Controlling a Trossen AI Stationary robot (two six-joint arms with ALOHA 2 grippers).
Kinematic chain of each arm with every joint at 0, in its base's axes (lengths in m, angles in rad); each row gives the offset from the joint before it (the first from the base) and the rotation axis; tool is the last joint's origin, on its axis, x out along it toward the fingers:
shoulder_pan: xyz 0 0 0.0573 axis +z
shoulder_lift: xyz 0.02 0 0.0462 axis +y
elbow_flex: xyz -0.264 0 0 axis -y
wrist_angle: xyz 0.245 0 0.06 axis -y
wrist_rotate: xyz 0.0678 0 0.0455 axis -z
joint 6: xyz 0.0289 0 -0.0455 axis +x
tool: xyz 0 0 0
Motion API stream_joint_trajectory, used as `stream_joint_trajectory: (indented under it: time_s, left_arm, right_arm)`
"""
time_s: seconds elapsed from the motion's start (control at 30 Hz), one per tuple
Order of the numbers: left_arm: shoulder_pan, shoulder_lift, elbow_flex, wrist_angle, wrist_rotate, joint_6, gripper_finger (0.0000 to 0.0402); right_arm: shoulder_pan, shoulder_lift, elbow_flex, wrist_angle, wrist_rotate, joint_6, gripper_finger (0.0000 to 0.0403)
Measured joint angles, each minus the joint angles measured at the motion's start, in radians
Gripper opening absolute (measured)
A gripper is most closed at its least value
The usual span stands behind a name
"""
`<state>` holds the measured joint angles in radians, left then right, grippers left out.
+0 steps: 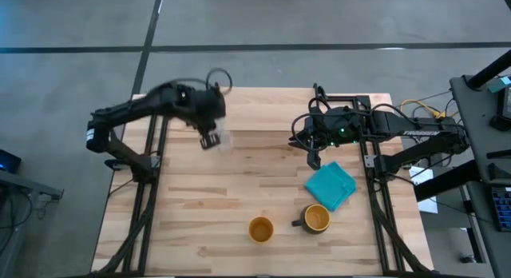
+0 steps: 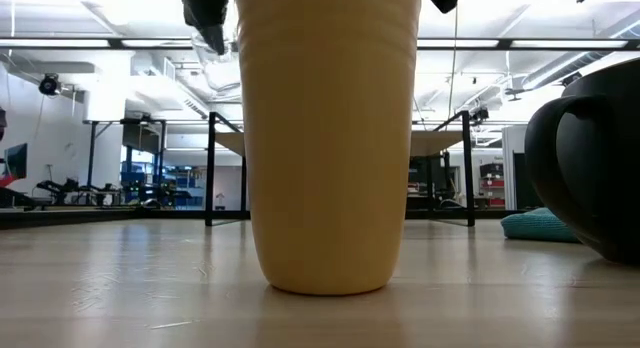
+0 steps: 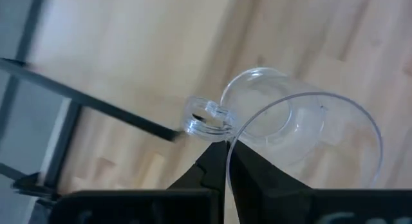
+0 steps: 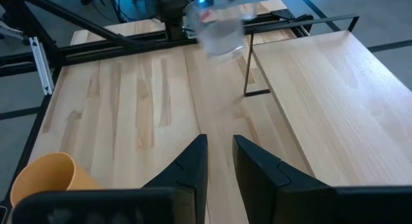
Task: Stack small to large cups/mugs on shelf
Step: Put the transparent glass mug on the shelf
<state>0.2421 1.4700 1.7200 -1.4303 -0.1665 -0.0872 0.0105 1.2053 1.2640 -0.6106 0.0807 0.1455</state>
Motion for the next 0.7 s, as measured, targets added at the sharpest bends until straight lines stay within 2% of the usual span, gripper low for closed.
stream_joint_trajectory:
  time_s: [0.2, 0.3, 0.47, 0.7]
  left_arm:
    - [0.169, 0.000, 0.018, 0.054, 0.002, 0.107, 0.0000]
    - [0.224, 0.000, 0.015, 0.083, 0.034, 0.127, 0.0000]
    - [0.267, 0.026, 0.018, 0.122, 0.056, 0.176, 0.0000]
    - [0.281, 0.127, 0.018, 0.125, 0.065, 0.243, 0.0000]
  right_arm:
    - [0.000, 0.000, -0.001, 0.000, 0.000, 0.000, 0.0068]
    - [0.000, 0.000, -0.001, 0.000, 0.000, -0.015, 0.0068]
    - [-0.003, 0.000, -0.002, 0.001, 0.002, -0.035, 0.0068]
    - [-0.003, 0.000, -0.002, 0.002, 0.054, -0.044, 0.0068]
